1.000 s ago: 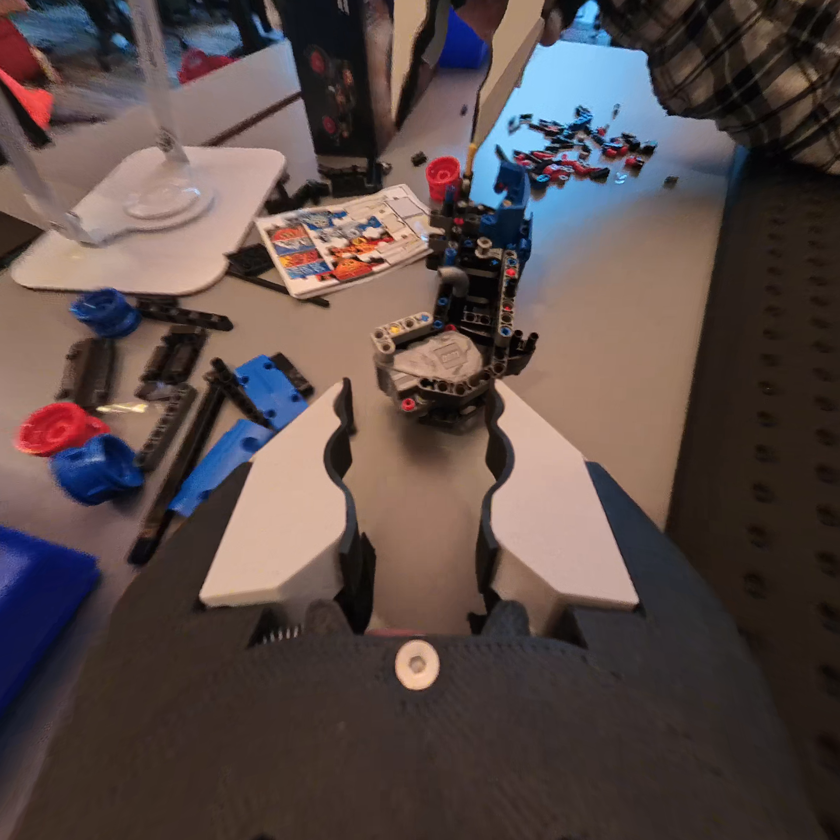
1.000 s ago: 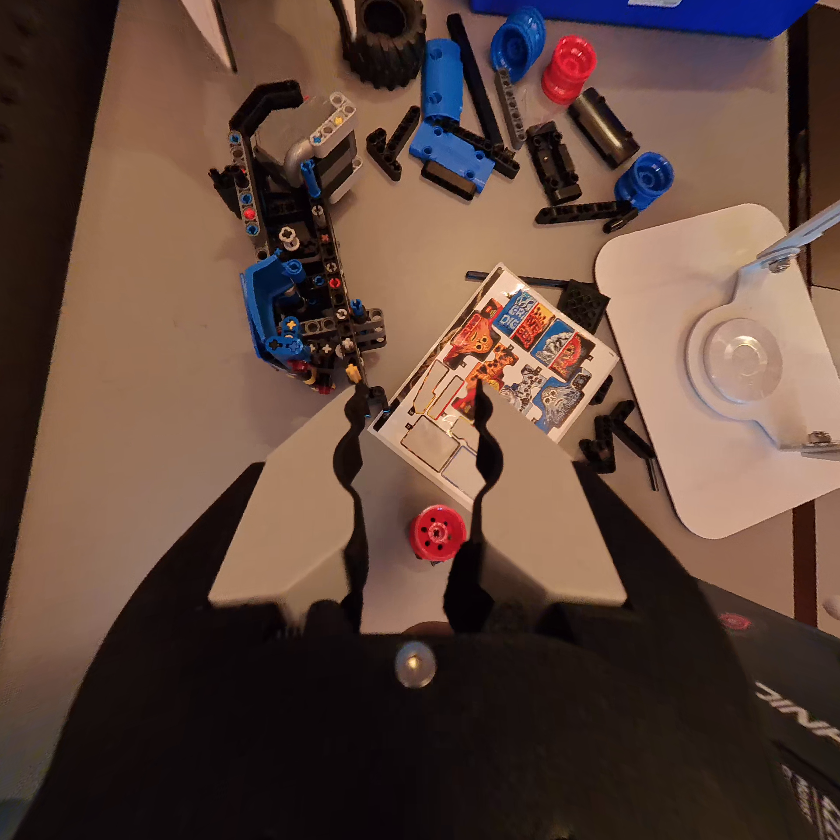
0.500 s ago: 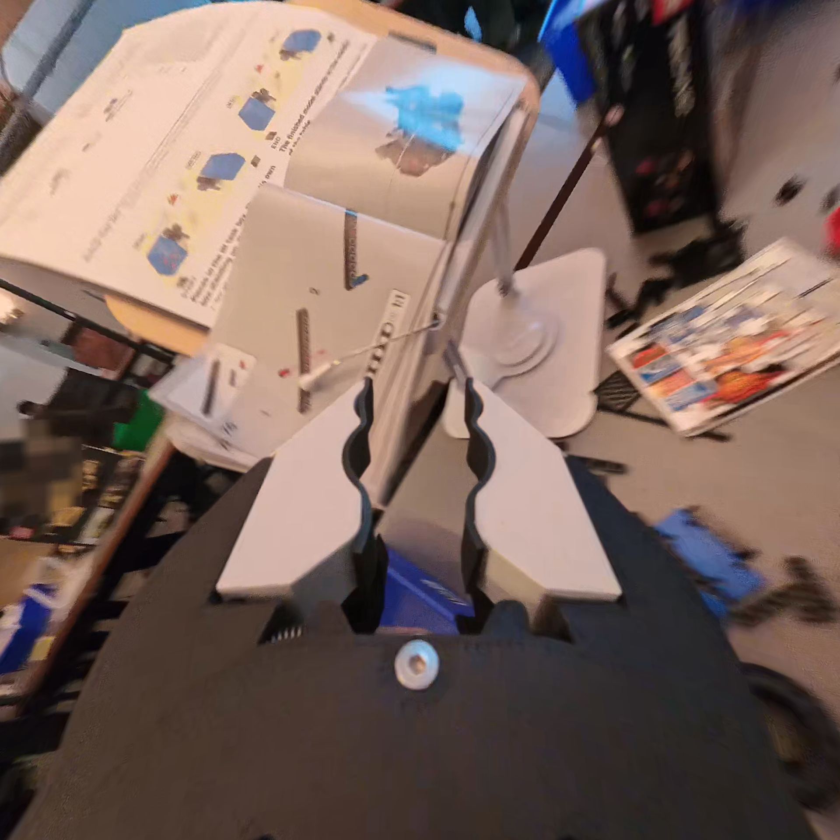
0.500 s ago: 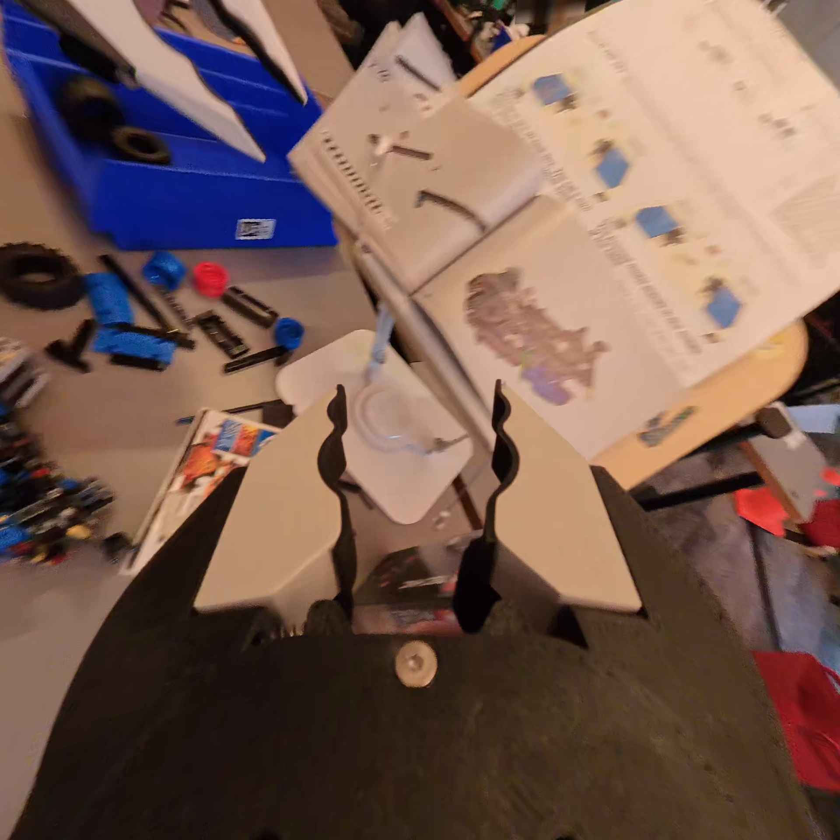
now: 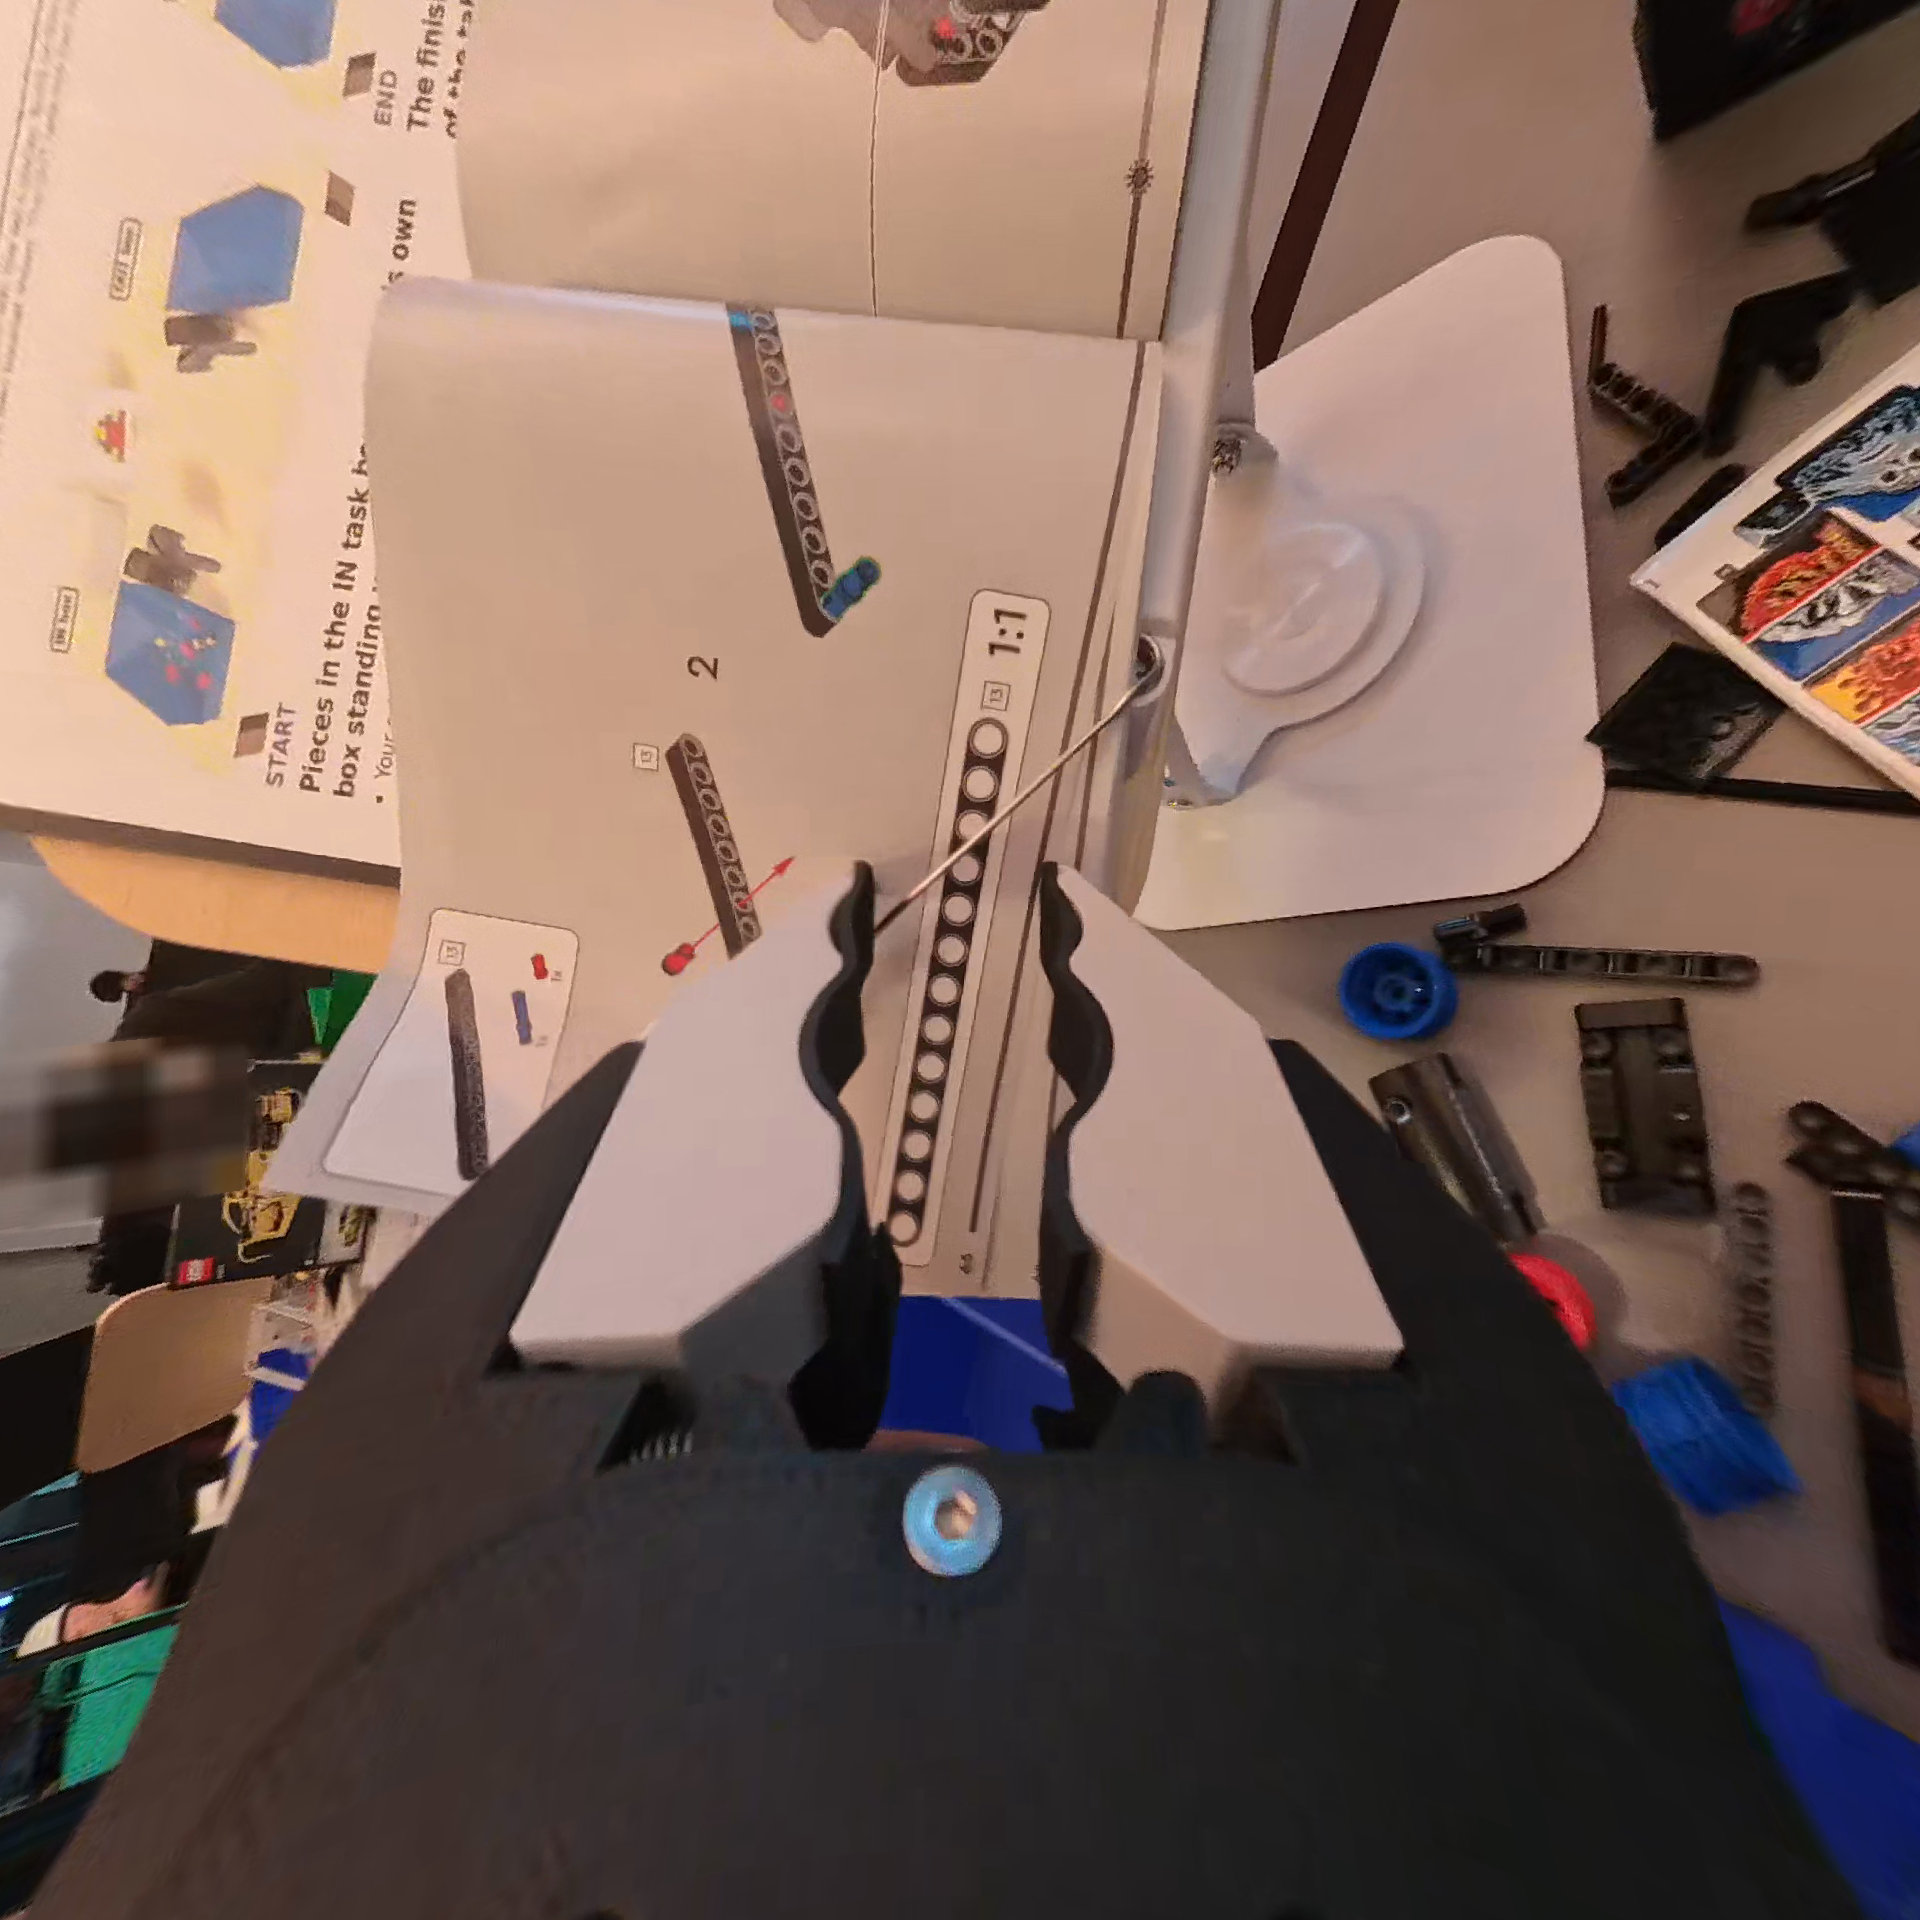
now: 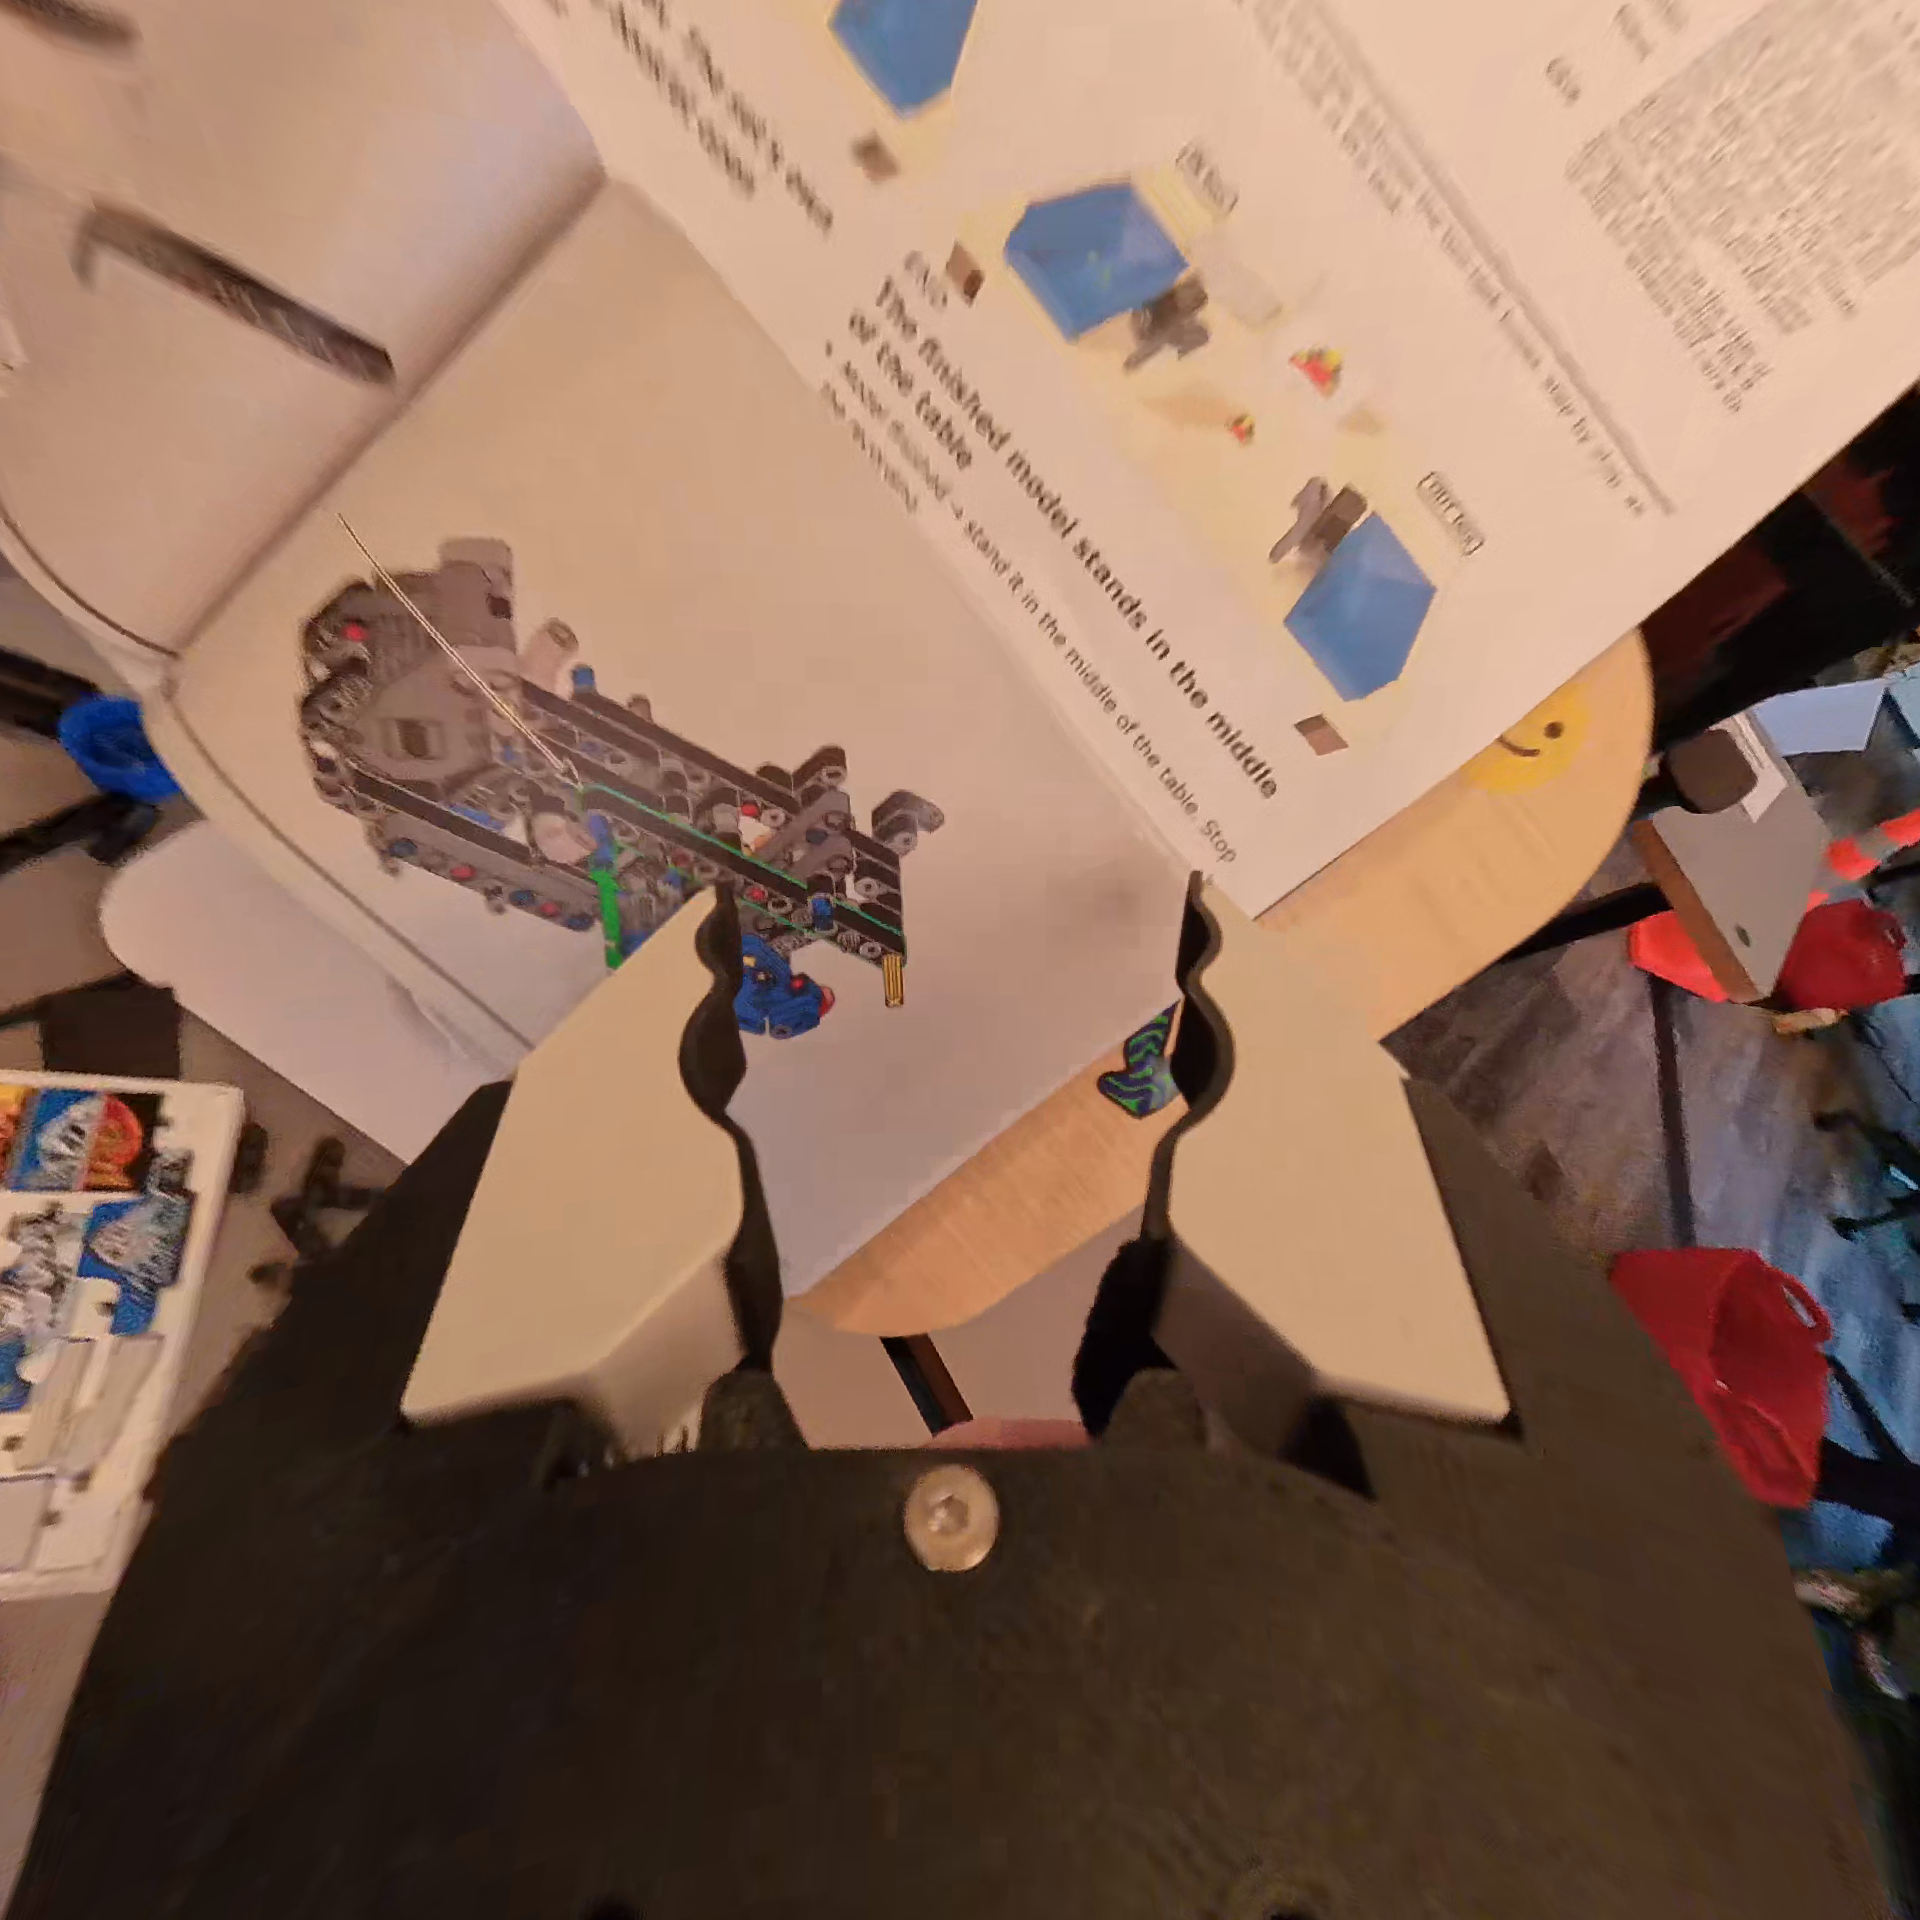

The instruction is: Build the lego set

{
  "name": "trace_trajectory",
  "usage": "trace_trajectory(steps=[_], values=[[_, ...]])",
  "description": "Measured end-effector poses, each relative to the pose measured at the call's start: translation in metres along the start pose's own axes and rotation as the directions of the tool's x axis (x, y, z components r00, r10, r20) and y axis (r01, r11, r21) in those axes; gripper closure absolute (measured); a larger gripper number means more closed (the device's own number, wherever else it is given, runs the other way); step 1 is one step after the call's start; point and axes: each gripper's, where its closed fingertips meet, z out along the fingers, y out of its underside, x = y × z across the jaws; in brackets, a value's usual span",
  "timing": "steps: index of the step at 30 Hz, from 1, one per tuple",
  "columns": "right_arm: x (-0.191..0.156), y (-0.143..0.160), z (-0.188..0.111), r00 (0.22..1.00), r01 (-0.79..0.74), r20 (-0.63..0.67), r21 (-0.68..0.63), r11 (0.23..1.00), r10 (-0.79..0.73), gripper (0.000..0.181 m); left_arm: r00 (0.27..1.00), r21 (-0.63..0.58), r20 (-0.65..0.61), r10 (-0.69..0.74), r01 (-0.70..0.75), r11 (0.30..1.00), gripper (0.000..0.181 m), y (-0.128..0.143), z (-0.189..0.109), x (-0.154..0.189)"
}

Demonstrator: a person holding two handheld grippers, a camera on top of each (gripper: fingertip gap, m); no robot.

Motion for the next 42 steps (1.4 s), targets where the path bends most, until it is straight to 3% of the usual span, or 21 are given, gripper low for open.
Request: trace_trajectory(steps=[3,6,9,11,16,19,23,24,25,28,33,38,42], values=[[-0.008,0.007,0.010,0.999,0.037,0.009,-0.031,0.999,-0.037,0.115,1.000,-0.019,-0.006,0.007,-0.007,1.000,0.156,0.002,-0.001,0.008],[-0.011,0.009,0.013,0.999,0.033,0.004,-0.026,0.999,-0.033,0.120,0.999,-0.044,0.013,0.031,-0.031,0.999,0.161,0.003,-0.002,0.013],[-0.012,0.009,0.013,1.000,0.009,0.020,-0.013,1.000,-0.009,0.124,1.000,-0.041,-0.016,0.005,-0.006,0.999,0.154,0.005,-0.003,0.024],[-0.013,0.010,0.012,0.999,0.003,0.032,-0.005,1.000,-0.003,0.141,0.999,-0.036,-0.034,-0.016,0.015,0.999,0.154,0.006,-0.004,0.030],[-0.012,0.010,0.014,1.000,0.017,0.019,0.000,1.000,-0.017,0.151,0.995,-0.032,-0.100,-0.029,0.026,0.999,0.152,0.006,-0.005,0.047],[-0.012,0.010,0.015,0.999,0.028,0.016,-0.004,1.000,-0.028,0.166,0.990,-0.014,-0.134,-0.050,0.049,0.999,0.151,0.003,-0.007,0.052],[-0.011,0.009,0.013,0.999,0.029,0.025,0.004,1.000,-0.030,0.165,0.967,0.017,-0.236,-0.095,0.102,0.995,0.142,0.001,-0.009,0.067],[-0.008,0.007,0.011,1.000,0.026,0.013,0.014,1.000,-0.026,0.154,0.960,0.027,-0.259,-0.107,0.118,0.993,0.142,0.000,-0.009,0.070],[-0.004,0.006,0.011,1.000,0.016,-0.006,0.022,1.000,-0.016,0.132,0.953,0.038,-0.278,-0.118,0.134,0.990,0.139,-0.001,-0.010,0.073],[-0.007,0.006,0.009,0.999,0.018,0.028,0.022,1.000,-0.018,0.117,0.943,0.064,-0.293,-0.160,0.187,0.980,0.138,-0.004,-0.012,0.071],[-0.007,0.007,0.014,0.999,0.017,0.042,0.014,1.000,-0.018,0.117,0.945,0.146,-0.265,-0.194,0.238,0.960,0.137,-0.014,-0.024,0.057],[-0.002,0.007,0.015,0.999,0.030,0.024,0.011,0.999,-0.030,0.145,0.952,0.185,-0.178,-0.250,0.282,0.942,0.137,-0.008,-0.035,0.032],[-0.004,0.005,0.016,0.999,0.027,0.024,0.015,1.000,-0.027,0.150,0.949,0.206,-0.155,-0.275,0.303,0.930,0.137,-0.010,-0.037,0.024]])
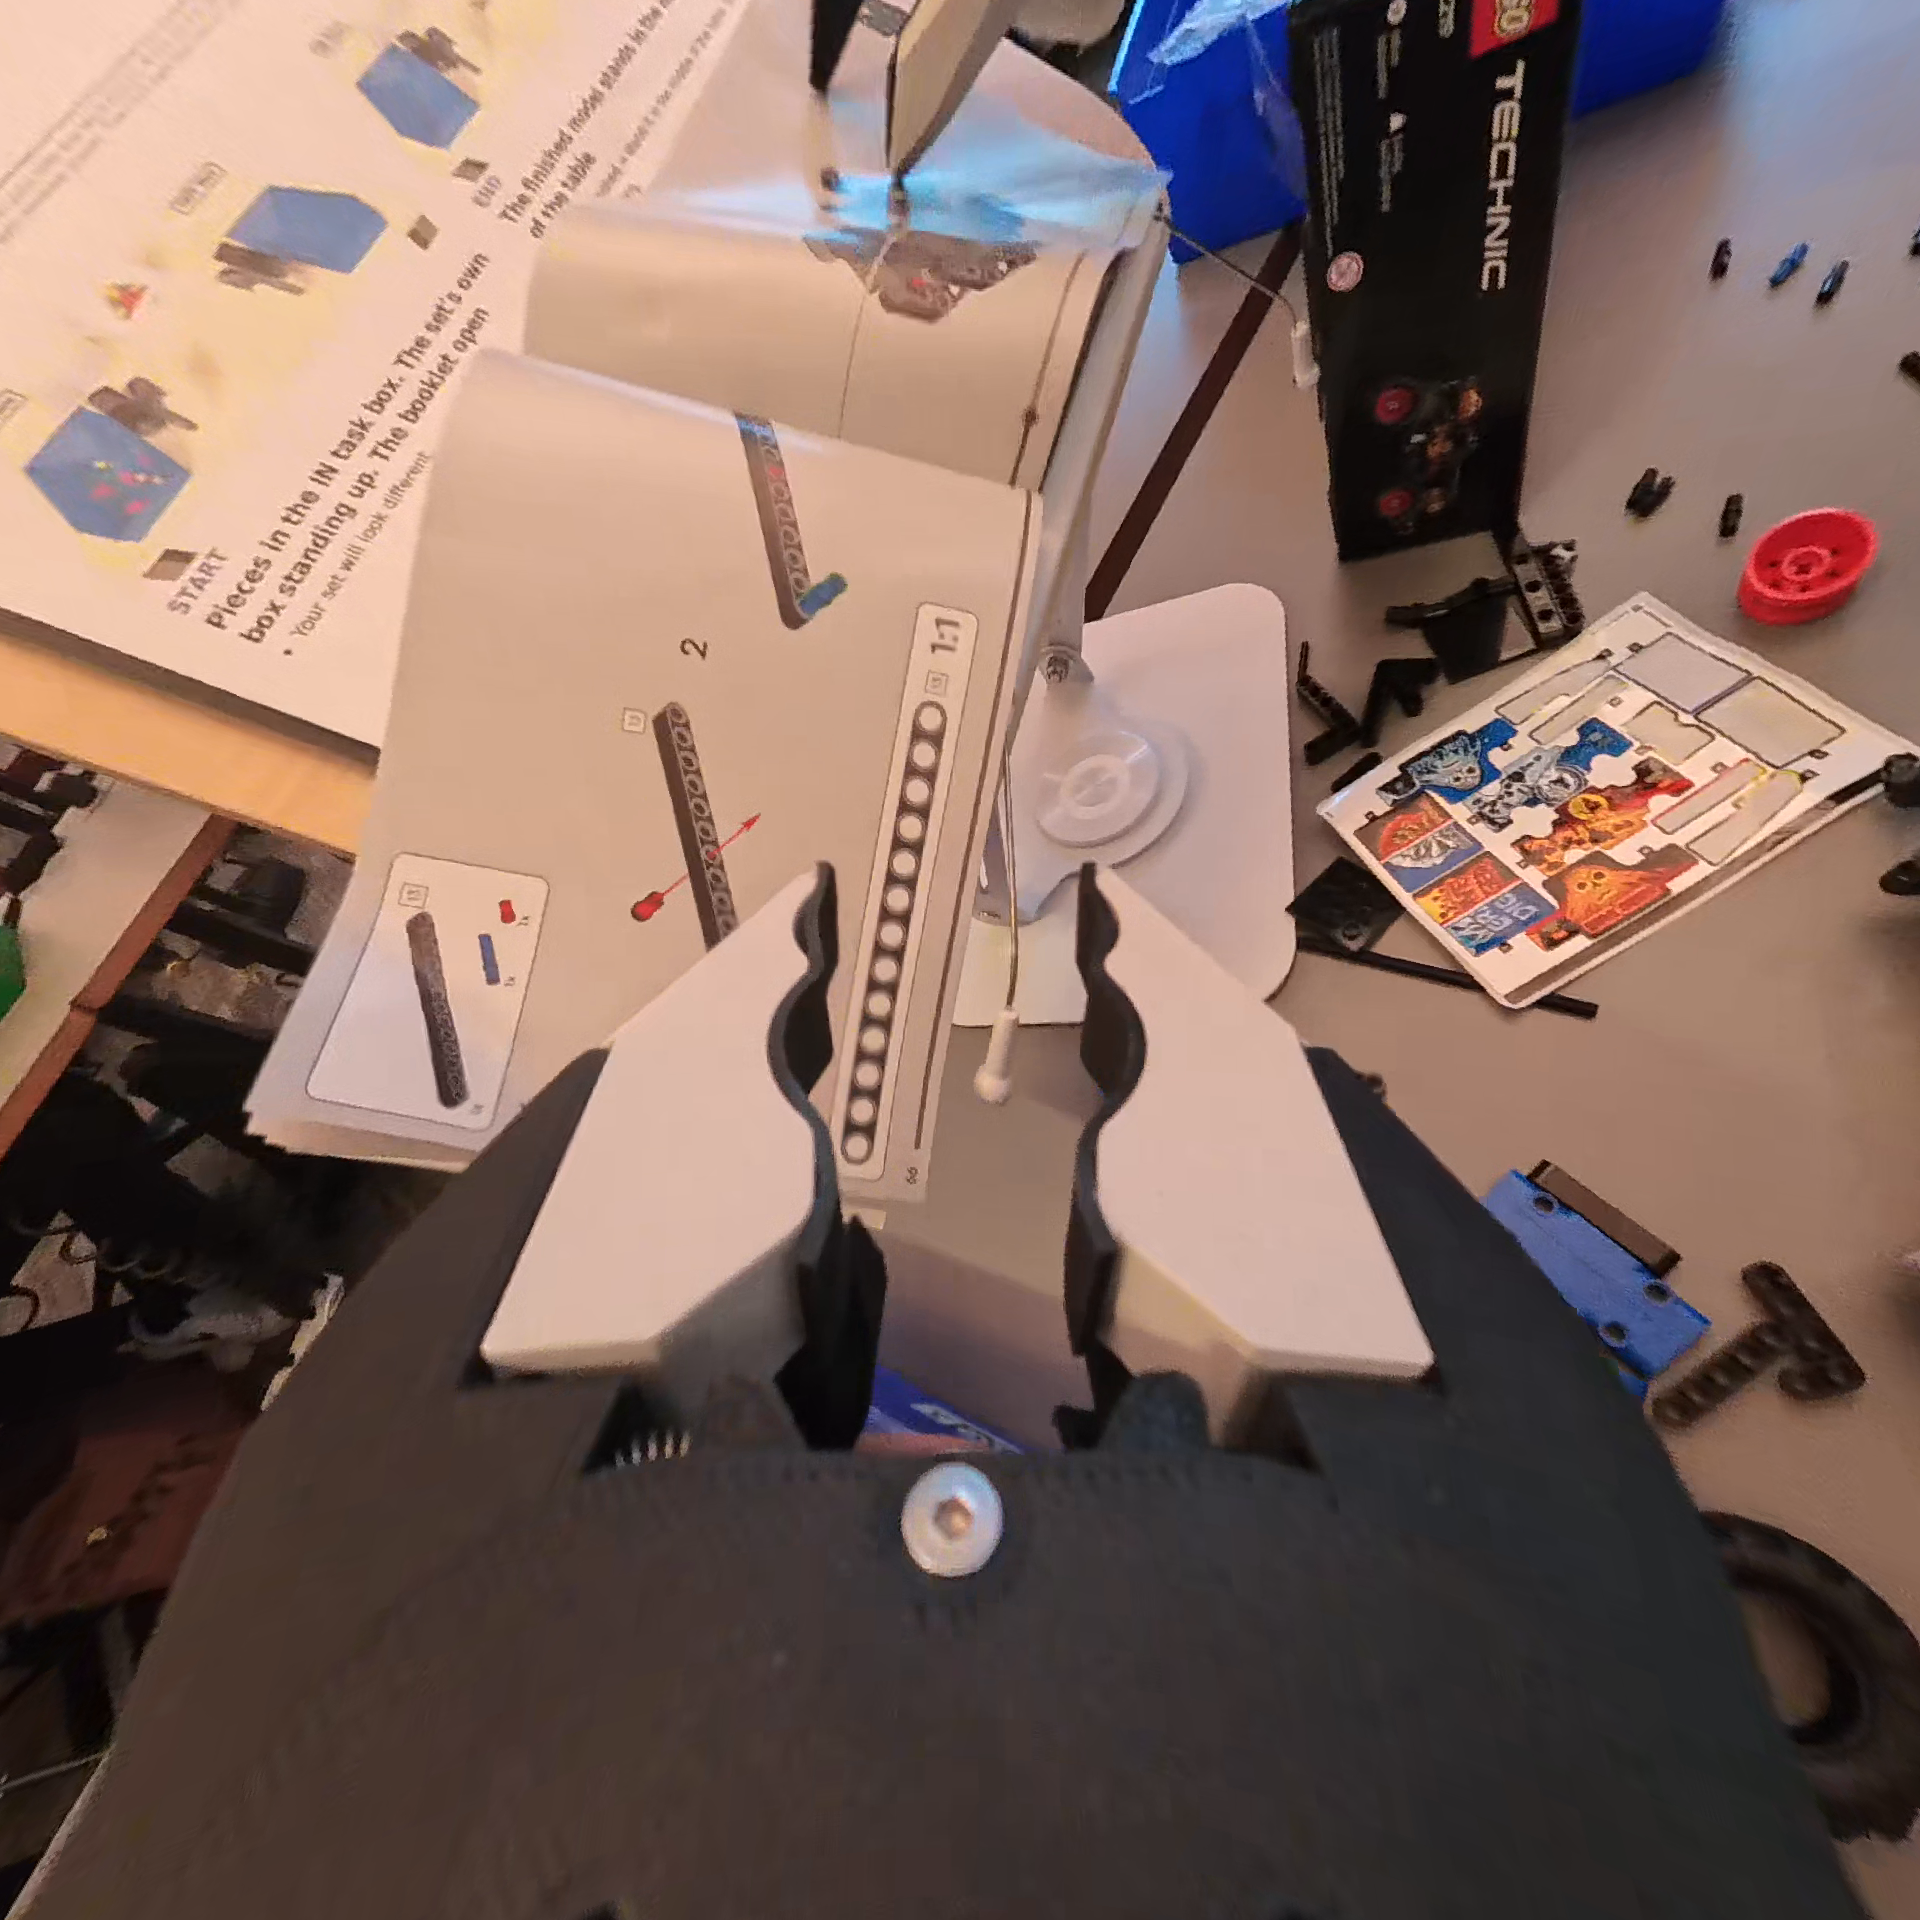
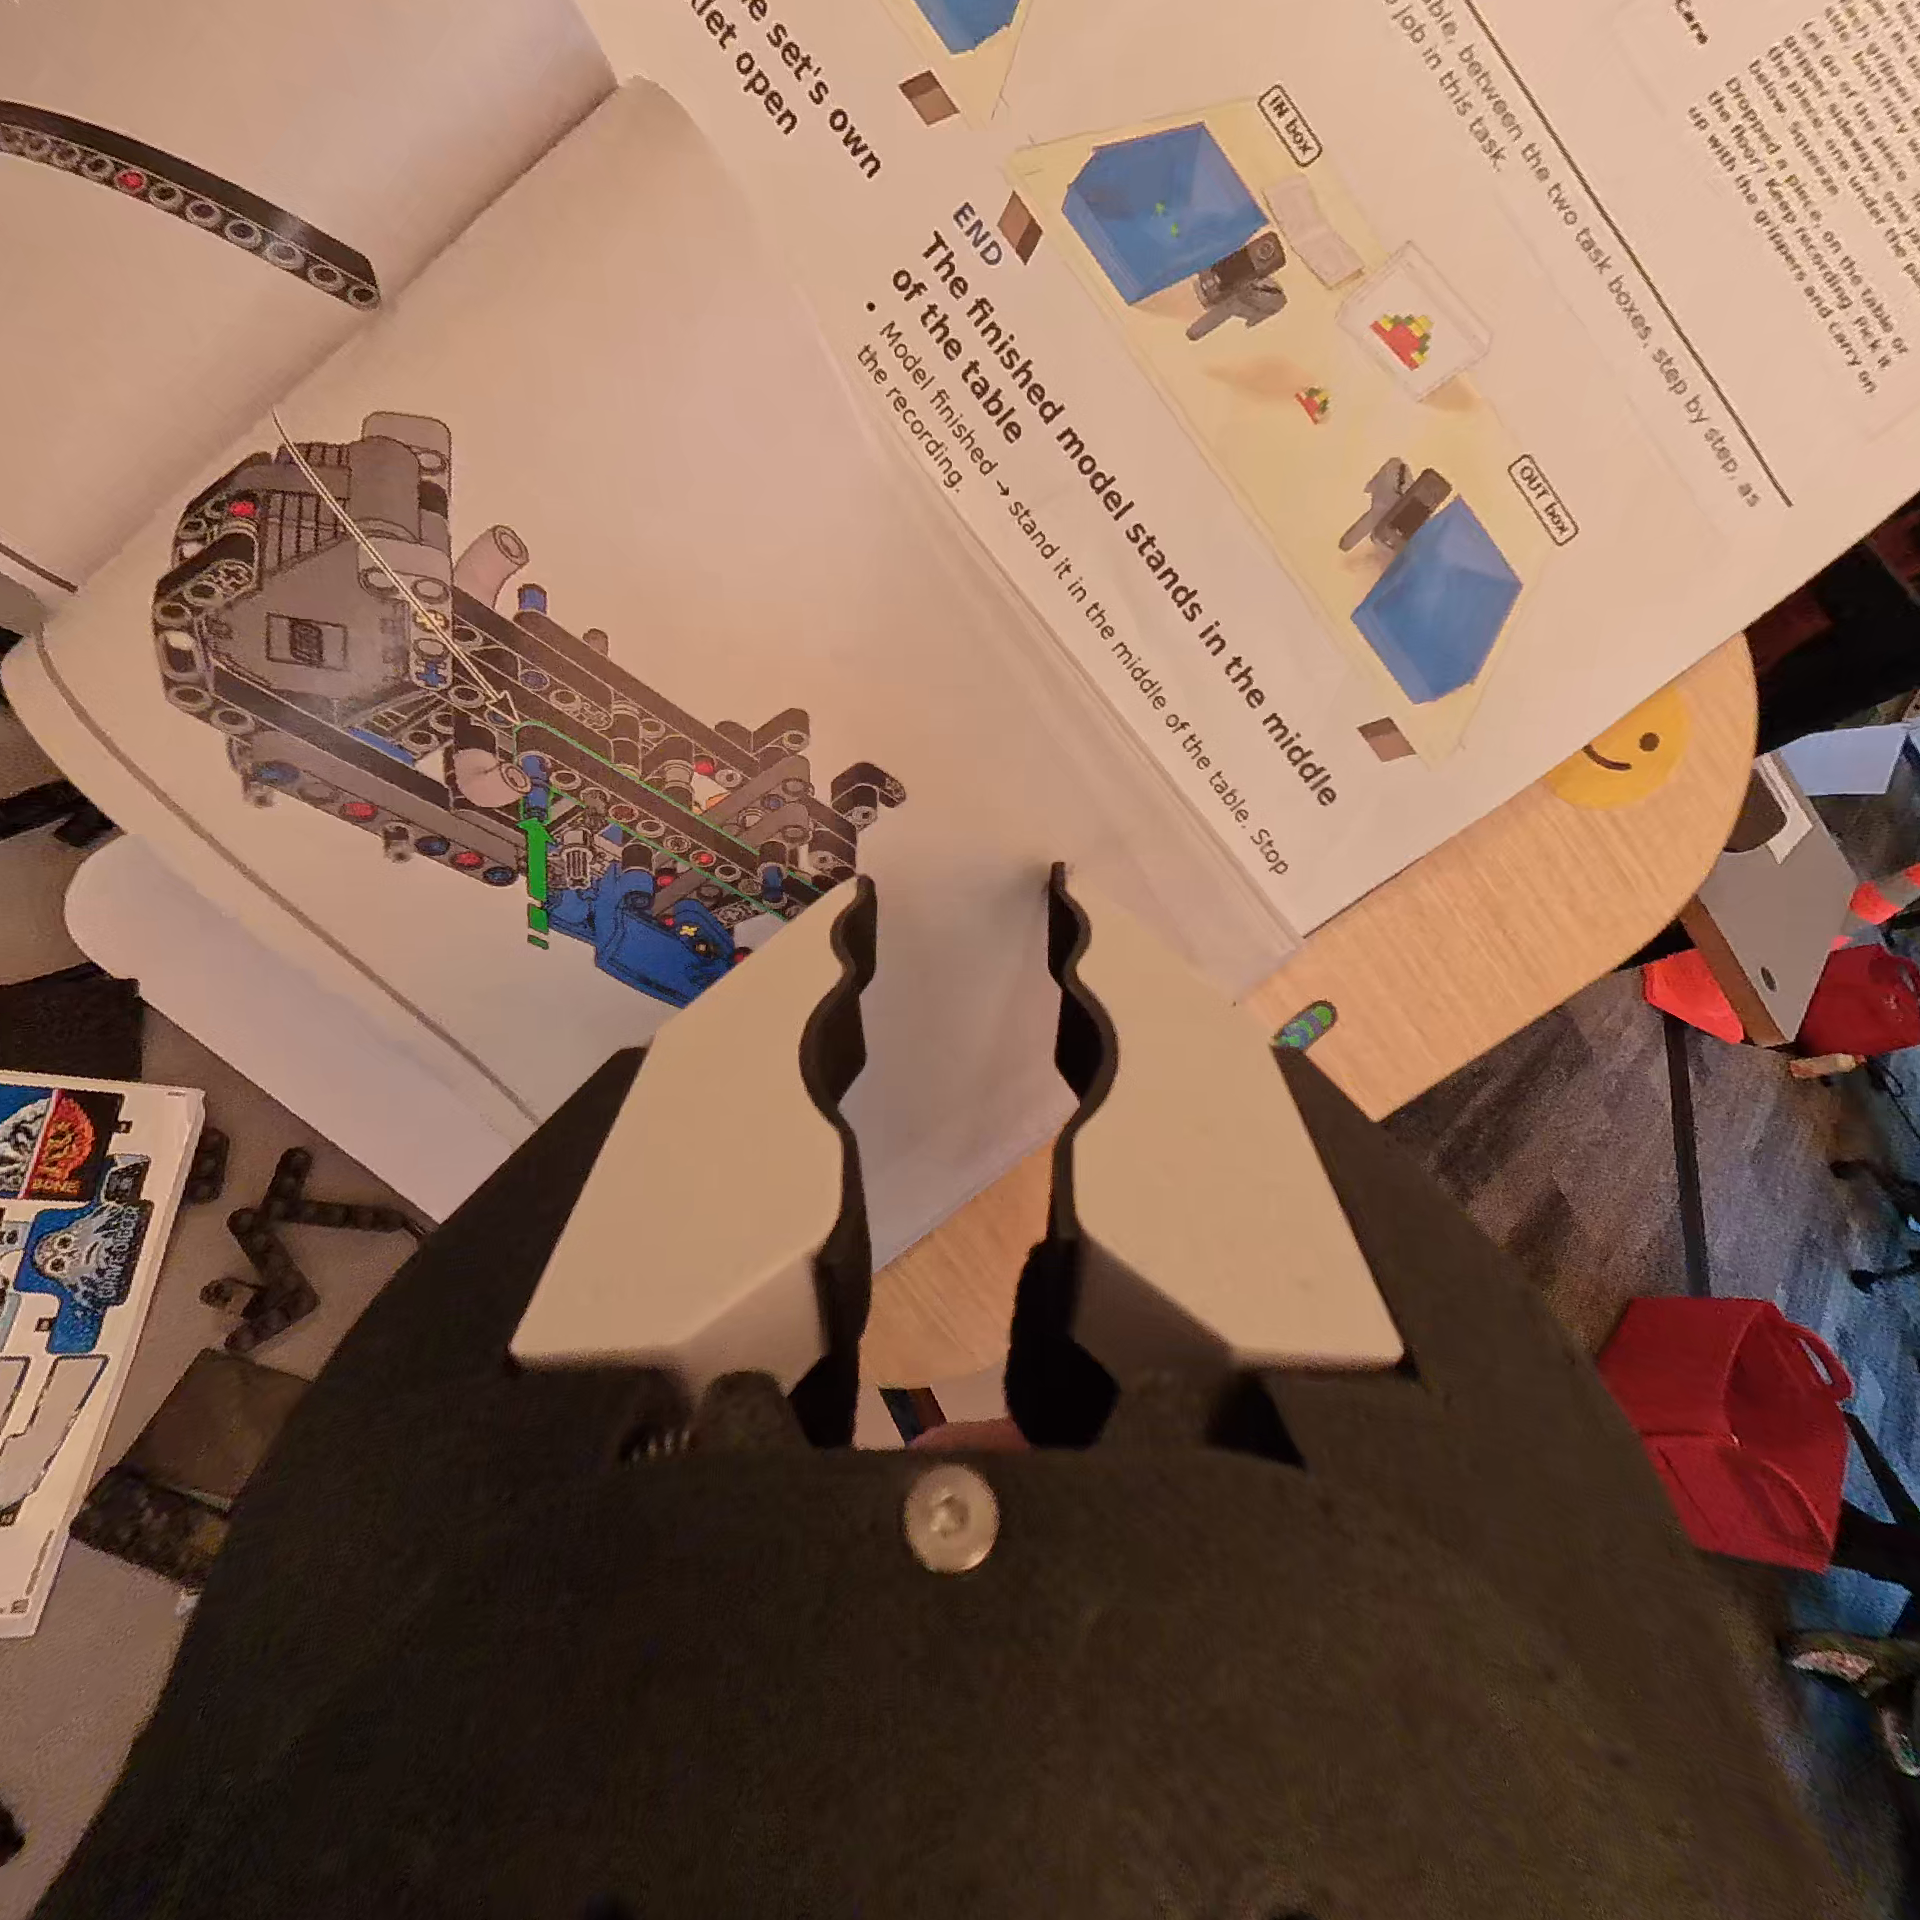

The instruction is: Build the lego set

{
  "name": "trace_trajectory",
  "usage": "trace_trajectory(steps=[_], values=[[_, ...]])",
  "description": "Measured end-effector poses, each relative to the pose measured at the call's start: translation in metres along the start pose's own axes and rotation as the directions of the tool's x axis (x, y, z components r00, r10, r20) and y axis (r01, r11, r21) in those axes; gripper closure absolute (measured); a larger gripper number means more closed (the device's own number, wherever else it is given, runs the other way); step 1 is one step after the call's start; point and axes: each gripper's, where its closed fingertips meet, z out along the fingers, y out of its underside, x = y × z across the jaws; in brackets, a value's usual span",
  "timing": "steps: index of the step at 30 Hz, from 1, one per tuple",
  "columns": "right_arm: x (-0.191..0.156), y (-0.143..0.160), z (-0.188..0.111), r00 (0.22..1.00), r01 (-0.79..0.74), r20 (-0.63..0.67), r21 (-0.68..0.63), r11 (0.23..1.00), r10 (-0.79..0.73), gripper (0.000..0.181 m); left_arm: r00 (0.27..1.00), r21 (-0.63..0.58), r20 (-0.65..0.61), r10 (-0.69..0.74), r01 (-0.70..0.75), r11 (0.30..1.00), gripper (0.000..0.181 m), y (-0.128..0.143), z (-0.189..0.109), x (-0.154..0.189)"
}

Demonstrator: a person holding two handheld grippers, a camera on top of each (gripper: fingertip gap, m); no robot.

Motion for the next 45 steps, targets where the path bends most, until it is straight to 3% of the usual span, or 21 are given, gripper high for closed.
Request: trace_trajectory(steps=[5,13,17,19,22,33,40,45], values=[[-0.015,-0.002,0.001,0.999,0.029,0.039,-0.004,1.000,-0.029,0.181,0.996,0.026,0.068,0.061,-0.063,0.998,0.137,-0.027,0.015,0.002],[-0.028,-0.009,-0.001,0.997,-0.002,0.078,0.021,1.000,0.000,0.181,0.891,-0.023,0.238,0.386,-0.392,0.920,0.130,-0.098,0.081,0.026],[-0.033,-0.011,-0.004,0.995,-0.008,0.101,0.033,0.999,0.004,0.181,0.834,-0.049,0.326,0.445,-0.455,0.889,0.142,-0.120,0.098,0.021],[-0.035,-0.010,-0.005,0.994,-0.013,0.111,0.036,0.999,0.009,0.181,0.838,-0.041,0.311,0.449,-0.460,0.887,0.158,-0.122,0.099,0.024],[-0.034,-0.010,-0.007,0.993,-0.029,0.119,0.046,0.999,0.023,0.181,0.846,-0.027,0.305,0.438,-0.452,0.892,0.168,-0.120,0.095,0.027],[-0.036,-0.015,-0.032,0.992,-0.054,0.121,0.077,0.996,0.045,0.169,0.924,0.057,0.247,0.293,-0.316,0.947,0.170,-0.100,0.073,0.027],[-0.040,0.001,-0.031,0.988,-0.072,0.142,0.019,0.997,0.069,0.157,0.948,0.109,0.234,0.214,-0.244,0.964,0.170,-0.092,0.063,0.027],[-0.053,-0.001,-0.043,0.949,-0.201,0.256,0.046,0.978,0.183,0.145,0.941,0.184,0.297,0.160,-0.220,0.958,0.174,-0.091,0.048,0.023]])
